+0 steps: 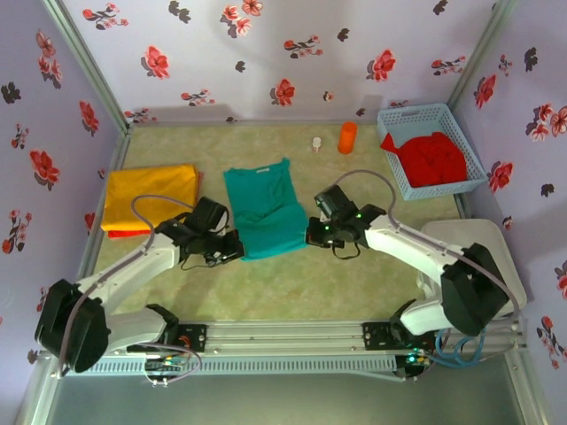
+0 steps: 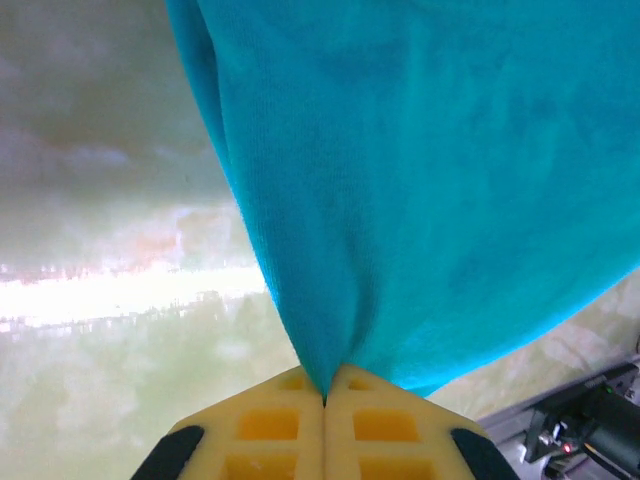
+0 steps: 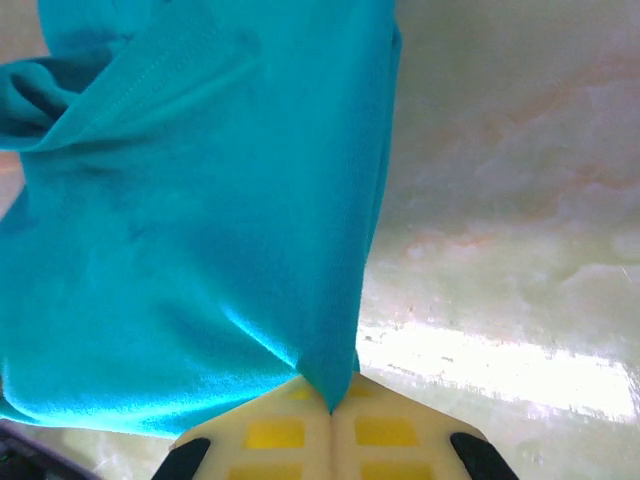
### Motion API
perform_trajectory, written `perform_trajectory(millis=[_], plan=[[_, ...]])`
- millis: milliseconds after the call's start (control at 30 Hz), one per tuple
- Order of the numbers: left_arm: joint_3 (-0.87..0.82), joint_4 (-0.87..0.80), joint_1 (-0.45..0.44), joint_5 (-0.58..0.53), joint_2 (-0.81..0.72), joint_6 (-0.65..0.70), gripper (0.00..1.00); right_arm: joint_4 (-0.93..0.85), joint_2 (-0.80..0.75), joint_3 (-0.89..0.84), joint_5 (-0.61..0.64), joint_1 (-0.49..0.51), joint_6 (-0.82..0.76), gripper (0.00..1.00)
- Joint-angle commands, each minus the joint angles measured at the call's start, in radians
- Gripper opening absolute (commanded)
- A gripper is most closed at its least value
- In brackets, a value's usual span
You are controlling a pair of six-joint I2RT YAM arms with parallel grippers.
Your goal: Fold and stack the t-shirts
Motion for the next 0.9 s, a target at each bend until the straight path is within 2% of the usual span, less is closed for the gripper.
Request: perform_trajectory(millis=[0, 167, 567, 867], plan=[[0.028, -0.125, -0.011, -0.028, -0.051, -0.064, 0.00, -0.107, -0.034, 0.049, 0.021, 0.002, 0.053, 0.00], [0.094, -0.193, -0.007, -0.038, -0.065, -0.066, 0.00, -0.173, -0.044, 0.122, 0.056, 0.002, 0.035, 0.00], [0.211, -0.210, 0.048, -0.030, -0.026, -0.040, 0.00, -0.235, 0.013, 0.298, 0.117, -0.018, 0.016, 0.00], [0.254, -0.185, 0.099, -0.017, 0.026, -0.016, 0.00, -0.181, 0.096, 0.378, 0.057, -0.093, 0.018, 0.00]])
